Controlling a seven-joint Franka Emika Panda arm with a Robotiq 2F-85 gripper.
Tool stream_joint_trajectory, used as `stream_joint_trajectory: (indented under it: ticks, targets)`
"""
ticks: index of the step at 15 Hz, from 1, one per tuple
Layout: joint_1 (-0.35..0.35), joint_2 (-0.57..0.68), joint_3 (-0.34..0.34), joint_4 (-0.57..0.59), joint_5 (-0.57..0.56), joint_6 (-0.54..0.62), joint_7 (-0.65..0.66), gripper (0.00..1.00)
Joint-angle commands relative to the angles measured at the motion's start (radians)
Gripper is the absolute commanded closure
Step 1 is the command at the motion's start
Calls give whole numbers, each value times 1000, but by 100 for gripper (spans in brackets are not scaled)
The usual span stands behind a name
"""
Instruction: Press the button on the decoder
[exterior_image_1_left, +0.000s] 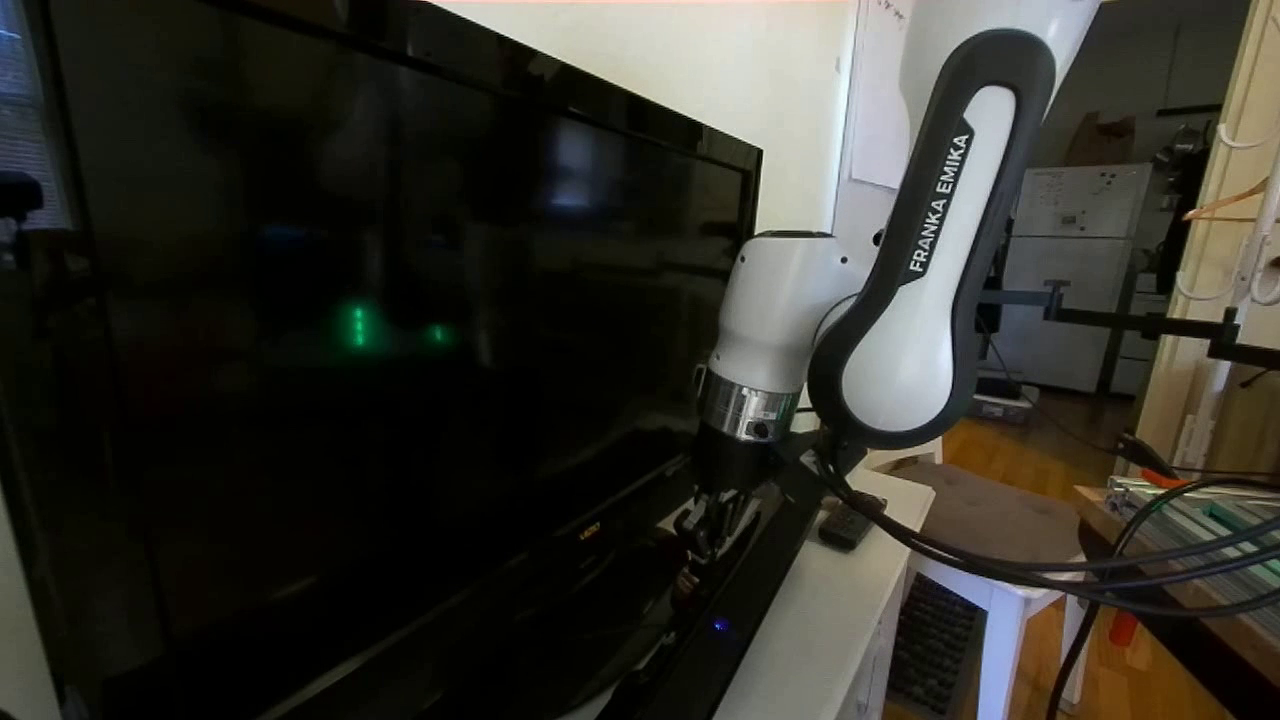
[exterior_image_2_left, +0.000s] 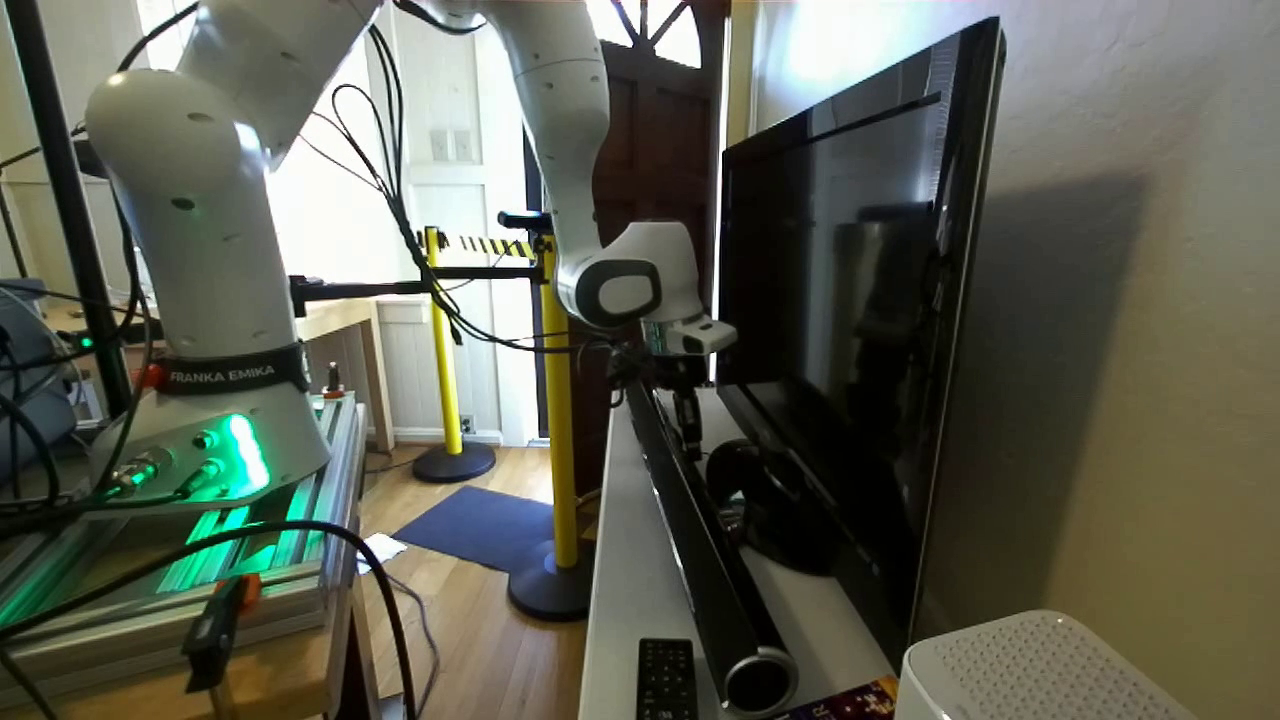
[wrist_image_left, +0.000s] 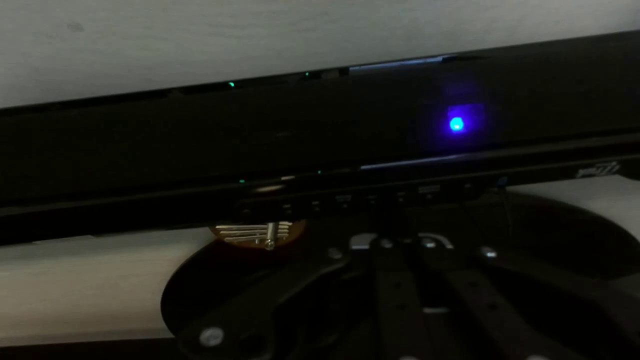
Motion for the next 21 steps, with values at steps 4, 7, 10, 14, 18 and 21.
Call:
stream_joint_trajectory:
  ticks: [4, 7, 10, 14, 18, 21]
  targets:
    - [-14, 45, 27, 36, 42, 13, -44, 100]
    - [-31, 43, 45, 36, 44, 0, -53, 100]
    - [-36, 49, 52, 31, 50, 0, -53, 100]
    - [30, 21, -46, 29, 53, 11, -30, 100]
    - [84, -25, -147, 11, 46, -29, -27, 100]
    - [104, -67, -187, -4, 39, -60, -30, 100]
